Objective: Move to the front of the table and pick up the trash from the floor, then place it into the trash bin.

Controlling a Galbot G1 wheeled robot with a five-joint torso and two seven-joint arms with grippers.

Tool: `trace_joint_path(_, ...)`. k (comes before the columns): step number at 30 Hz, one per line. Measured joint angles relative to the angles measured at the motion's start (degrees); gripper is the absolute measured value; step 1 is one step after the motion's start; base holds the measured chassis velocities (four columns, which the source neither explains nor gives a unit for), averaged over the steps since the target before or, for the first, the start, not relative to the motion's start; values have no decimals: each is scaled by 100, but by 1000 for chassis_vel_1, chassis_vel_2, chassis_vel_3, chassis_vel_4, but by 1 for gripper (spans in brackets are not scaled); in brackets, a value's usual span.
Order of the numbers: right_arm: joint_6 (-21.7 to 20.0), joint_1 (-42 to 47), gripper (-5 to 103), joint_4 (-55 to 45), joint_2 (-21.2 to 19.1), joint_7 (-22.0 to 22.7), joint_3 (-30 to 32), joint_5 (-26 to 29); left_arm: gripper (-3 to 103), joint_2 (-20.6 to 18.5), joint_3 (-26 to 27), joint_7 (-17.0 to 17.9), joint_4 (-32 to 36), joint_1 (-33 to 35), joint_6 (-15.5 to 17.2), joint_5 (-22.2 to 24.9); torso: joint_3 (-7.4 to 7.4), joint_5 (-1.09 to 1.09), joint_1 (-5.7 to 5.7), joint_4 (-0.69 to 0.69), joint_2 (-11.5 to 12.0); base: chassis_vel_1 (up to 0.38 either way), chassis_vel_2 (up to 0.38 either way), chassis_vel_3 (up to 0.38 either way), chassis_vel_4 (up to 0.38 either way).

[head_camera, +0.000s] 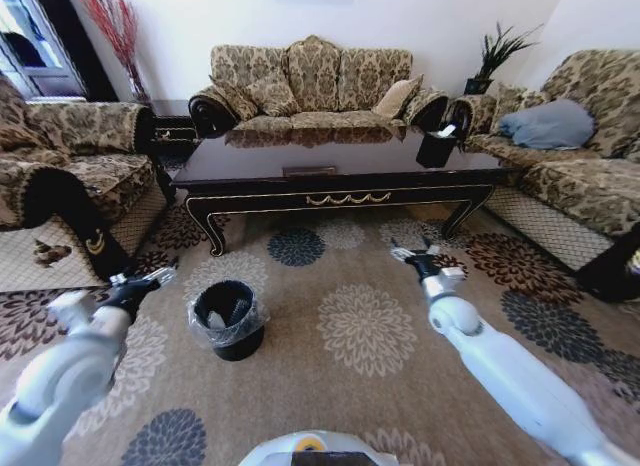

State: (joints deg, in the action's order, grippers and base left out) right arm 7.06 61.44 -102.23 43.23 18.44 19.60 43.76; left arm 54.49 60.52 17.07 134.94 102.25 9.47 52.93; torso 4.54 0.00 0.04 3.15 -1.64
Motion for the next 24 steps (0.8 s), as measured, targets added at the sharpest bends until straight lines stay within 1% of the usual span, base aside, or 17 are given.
trace_joint_path(1, 81, 243, 100, -203, -42, -3, 183, -45, 100, 224, 61, 94, 113, 274, -103, -469, 0, 1, 0, 0, 0, 0, 0, 0, 0)
trace_joint_path(2, 158, 384, 100, -315, -80, -2, 274, -130, 100, 338, 76, 134, 142, 431, -219, -821, 0, 1, 0, 0, 0, 0, 0, 0, 0)
trace_joint_path(3, 158, 384, 100, -315, -80, -2, 274, -130, 100, 338, 76, 134, 142, 431, -219, -821, 0, 1, 0, 0, 0, 0, 0, 0, 0)
trace_joint_path(5, 289, 602, 100, -497, -143, -7, 390, -273, 100, 496, 102, 91, 149, 647, -547, -1270, 0, 0, 0, 0, 0, 0, 0, 0, 0)
trace_joint_path(6, 368, 721, 100, -601, -165, -40, 449, -323, 100, 590, 117, 26, 146, 744, -760, -1404, 0, 0, 0, 0, 0, 0, 0, 0, 0)
trace_joint_path(7, 504, 880, 100, -730, -174, -163, 526, -362, 100, 713, 134, -36, 143, 816, -983, -1420, 0, 0, 0, 0, 0, 0, 0, 0, 0)
trace_joint_path(9, 568, 950, 100, -784, -171, -248, 566, -375, 100, 784, 152, -48, 147, 819, -1033, -1373, 1, 0, 0, 0, 0, 0, 0, 0, 0)
trace_joint_path(11, 690, 1112, 100, -921, -129, -431, 678, -338, 100, 951, 221, -50, 241, 809, -994, -1128, 1, -1, 0, 0, 0, 0, 0, 0, 0)
trace_joint_path(13, 718, 1153, 100, -960, -117, -478, 708, -262, 100, 973, 237, -48, 285, 809, -954, -1049, 1, 0, 0, 0, 0, 0, 0, 0, 0)
trace_joint_path(15, 761, 1266, 100, -1015, -104, -613, 805, -23, 100, 952, 283, -47, 445, 816, -788, -881, 1, 0, 0, 0, 0, 0, 0, 0, 0)
trace_joint_path(19, 775, 1405, 100, -1034, -86, -722, 955, 58, 100, 902, 271, -51, 509, 749, -713, -956, 2, 1, 0, 1, 0, 0, 0, 0, 0)
trace_joint_path(20, 775, 1463, 100, -1056, -75, -737, 1015, 64, 100, 903, 232, -48, 529, 724, -690, -978, 2, 0, 0, 0, 0, 0, 0, 0, 0)
trace_joint_path(23, 740, 1733, 100, -1205, -25, -754, 1244, 45, 100, 927, -46, 14, 669, 591, -482, -1036, 2, 0, 0, 1, 1, 0, 0, 0, 0)
trace_joint_path(24, 740, 1733, 100, -1205, -25, -754, 1244, 45, 100, 927, -46, 14, 669, 591, -482, -1036, 2, 0, 0, 1, 1, 0, 0, 0, 0)
